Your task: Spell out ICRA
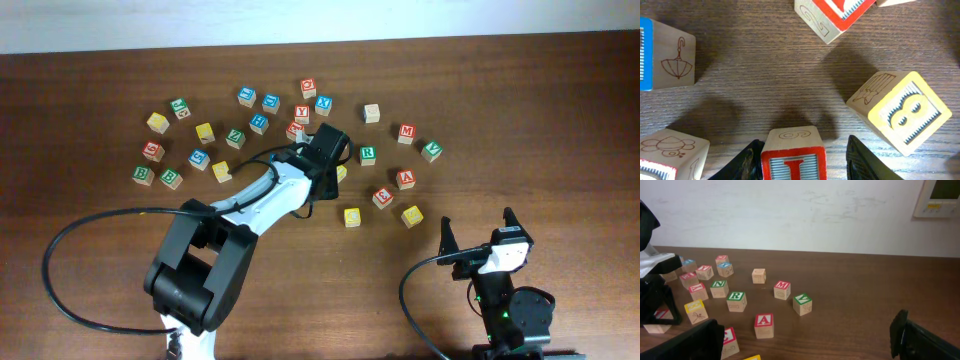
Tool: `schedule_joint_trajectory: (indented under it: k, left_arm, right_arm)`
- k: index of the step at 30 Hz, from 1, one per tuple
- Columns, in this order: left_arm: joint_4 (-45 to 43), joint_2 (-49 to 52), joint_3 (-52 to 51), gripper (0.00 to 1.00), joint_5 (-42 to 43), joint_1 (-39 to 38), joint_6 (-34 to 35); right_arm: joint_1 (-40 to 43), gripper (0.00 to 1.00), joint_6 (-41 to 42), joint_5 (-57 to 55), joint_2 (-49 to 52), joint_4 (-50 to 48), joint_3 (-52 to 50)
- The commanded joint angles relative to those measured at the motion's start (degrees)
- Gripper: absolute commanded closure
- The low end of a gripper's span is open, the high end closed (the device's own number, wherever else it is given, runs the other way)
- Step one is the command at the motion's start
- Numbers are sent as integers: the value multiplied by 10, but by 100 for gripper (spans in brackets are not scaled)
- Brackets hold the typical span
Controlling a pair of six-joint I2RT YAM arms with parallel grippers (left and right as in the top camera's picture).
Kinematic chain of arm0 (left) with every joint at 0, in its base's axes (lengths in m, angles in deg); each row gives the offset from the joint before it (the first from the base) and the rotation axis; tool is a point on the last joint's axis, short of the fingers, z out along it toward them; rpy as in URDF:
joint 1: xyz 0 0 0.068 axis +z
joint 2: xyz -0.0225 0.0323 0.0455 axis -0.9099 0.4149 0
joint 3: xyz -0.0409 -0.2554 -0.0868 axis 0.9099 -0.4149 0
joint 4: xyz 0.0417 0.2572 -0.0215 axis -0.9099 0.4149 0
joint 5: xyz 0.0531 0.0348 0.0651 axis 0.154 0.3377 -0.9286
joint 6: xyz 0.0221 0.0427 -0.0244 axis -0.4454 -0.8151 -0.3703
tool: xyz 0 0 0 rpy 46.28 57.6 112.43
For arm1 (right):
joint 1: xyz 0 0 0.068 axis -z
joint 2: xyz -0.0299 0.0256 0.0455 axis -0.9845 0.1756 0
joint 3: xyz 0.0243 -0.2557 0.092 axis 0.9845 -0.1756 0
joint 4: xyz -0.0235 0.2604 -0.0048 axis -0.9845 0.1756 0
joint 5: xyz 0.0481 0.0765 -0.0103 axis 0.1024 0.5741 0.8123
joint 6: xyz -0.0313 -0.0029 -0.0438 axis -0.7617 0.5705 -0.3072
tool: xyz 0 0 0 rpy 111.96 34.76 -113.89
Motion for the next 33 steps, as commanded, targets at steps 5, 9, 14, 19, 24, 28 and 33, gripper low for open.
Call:
schedule_joint_trajectory:
  k: [5,9,14,19,24,28,33]
  left_arm:
    - [-3,5,8,59,-9,5,3]
    - [-4,5,8,62,-9,5,3]
    - [-5,5,8,68,-9,5,3]
    - [-4,4,8,74,-9,5,3]
    - [3,-19,8,74,-8,5,3]
    - [40,-87,8,74,-8,5,3]
    - [160,-184,8,74,45,5,3]
  right_arm:
    - [4,2,0,2,-4,4,-3]
    - [4,2,0,2,-4,4,-3]
    - [4,2,0,2,-4,4,-3]
    - [4,1,0,2,-4,4,-3]
    - [4,2,0,1,-4,4,-3]
    - [4,2,0,1,-4,4,-3]
    - [4,2,0,2,-4,4,-3]
